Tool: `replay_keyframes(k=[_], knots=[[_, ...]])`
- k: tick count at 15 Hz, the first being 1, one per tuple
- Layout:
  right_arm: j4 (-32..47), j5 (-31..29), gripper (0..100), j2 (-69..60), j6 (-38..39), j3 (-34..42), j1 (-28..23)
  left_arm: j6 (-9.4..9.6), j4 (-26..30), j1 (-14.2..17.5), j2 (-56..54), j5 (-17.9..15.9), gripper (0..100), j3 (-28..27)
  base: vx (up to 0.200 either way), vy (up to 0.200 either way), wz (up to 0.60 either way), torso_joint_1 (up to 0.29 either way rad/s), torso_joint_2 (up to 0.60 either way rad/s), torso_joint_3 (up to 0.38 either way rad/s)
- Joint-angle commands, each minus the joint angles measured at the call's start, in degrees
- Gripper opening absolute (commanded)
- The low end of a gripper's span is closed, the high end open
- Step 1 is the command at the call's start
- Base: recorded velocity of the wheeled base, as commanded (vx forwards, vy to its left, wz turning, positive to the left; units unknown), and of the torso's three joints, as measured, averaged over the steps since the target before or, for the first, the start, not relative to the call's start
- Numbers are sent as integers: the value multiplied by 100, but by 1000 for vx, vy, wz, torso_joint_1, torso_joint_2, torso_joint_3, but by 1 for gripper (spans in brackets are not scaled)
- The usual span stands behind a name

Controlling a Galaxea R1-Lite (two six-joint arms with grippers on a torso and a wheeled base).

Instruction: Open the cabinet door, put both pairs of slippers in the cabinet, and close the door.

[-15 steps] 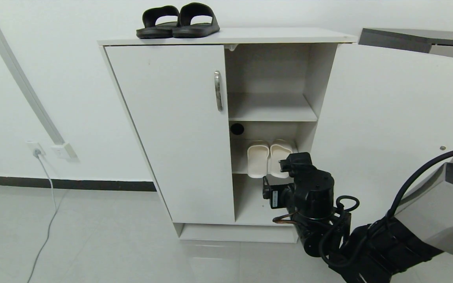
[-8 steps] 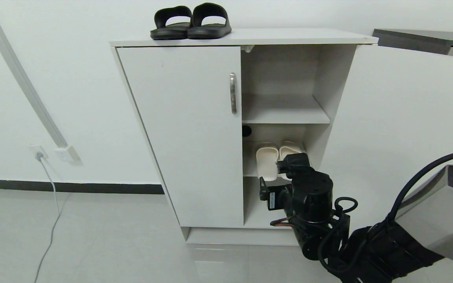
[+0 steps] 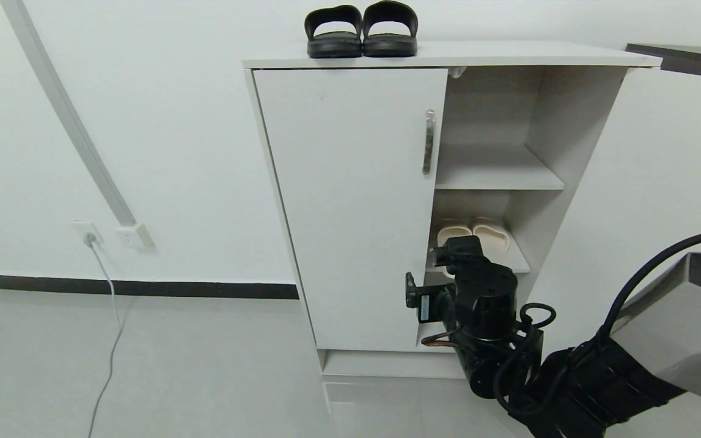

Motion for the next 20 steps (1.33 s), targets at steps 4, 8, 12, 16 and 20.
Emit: replay_keyframes(k=[4, 8, 12, 16, 20], knots=[[-65, 0, 100, 14, -8, 7, 1, 0, -1, 7, 9, -2, 0, 0, 0, 200, 0, -2, 2, 2], [-215, 0, 100, -3, -43, 51, -34, 0, -1, -2, 9, -2, 0, 0, 0, 0, 0, 0, 0, 0], [-522, 79, 100, -135, -184, 262, -87, 0, 8, -2, 9, -2, 0, 0, 0, 0, 0, 0, 0, 0], [-557, 88, 100, -153, -280, 324, -96, 0, -1, -2, 9, -2, 0, 0, 0, 0, 0, 0, 0, 0], [-557, 88, 100, -153, -351, 359, -96, 0, -1, -2, 9, -2, 0, 0, 0, 0, 0, 0, 0, 0]])
